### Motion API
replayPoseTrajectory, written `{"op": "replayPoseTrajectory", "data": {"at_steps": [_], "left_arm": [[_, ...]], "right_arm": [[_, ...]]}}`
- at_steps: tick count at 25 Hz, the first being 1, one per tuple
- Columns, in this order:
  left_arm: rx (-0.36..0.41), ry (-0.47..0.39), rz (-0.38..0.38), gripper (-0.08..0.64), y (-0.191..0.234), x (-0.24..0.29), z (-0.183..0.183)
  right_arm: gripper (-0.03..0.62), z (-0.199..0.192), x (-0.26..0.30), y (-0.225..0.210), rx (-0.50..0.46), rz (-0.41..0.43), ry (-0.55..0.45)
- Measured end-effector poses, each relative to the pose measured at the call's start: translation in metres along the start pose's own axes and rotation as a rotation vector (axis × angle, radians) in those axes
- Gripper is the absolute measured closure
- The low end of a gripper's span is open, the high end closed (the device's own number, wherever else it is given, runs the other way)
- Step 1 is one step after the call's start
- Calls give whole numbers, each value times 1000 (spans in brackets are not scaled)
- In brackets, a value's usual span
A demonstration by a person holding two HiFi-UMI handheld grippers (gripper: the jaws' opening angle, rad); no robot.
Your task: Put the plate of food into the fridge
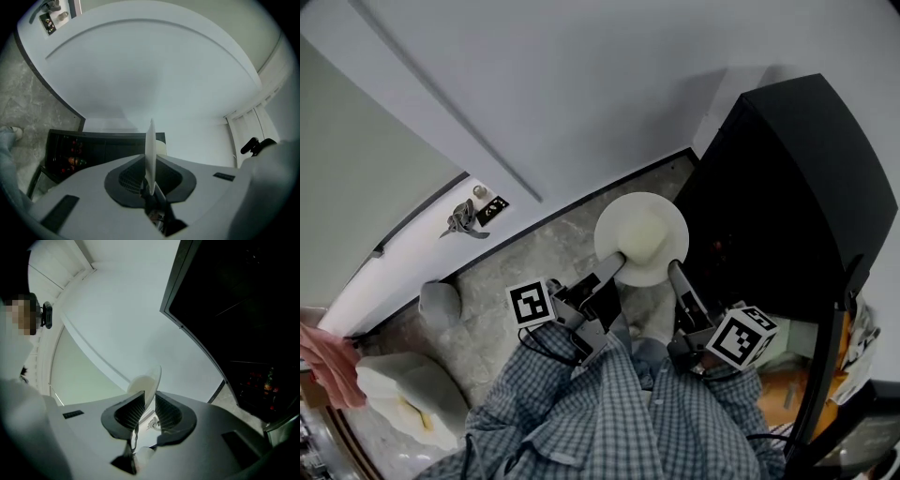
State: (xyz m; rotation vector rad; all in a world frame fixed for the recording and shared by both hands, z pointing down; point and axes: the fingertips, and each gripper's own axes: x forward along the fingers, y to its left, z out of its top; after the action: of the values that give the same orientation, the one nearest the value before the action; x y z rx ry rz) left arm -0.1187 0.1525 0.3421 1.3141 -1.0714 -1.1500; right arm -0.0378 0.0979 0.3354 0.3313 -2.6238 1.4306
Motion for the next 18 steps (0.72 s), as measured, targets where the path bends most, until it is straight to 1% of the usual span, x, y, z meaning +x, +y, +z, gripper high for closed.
{"op": "replayPoseTrajectory", "data": {"at_steps": [7,18], "left_arm": [[-19,119,11,514,4,43,18],[-26,333,24,514,11,96,31]], "right_arm": [[517,29,11,-19,34,-79,-84],[517,56,15,-42,102,-201,-235]]}}
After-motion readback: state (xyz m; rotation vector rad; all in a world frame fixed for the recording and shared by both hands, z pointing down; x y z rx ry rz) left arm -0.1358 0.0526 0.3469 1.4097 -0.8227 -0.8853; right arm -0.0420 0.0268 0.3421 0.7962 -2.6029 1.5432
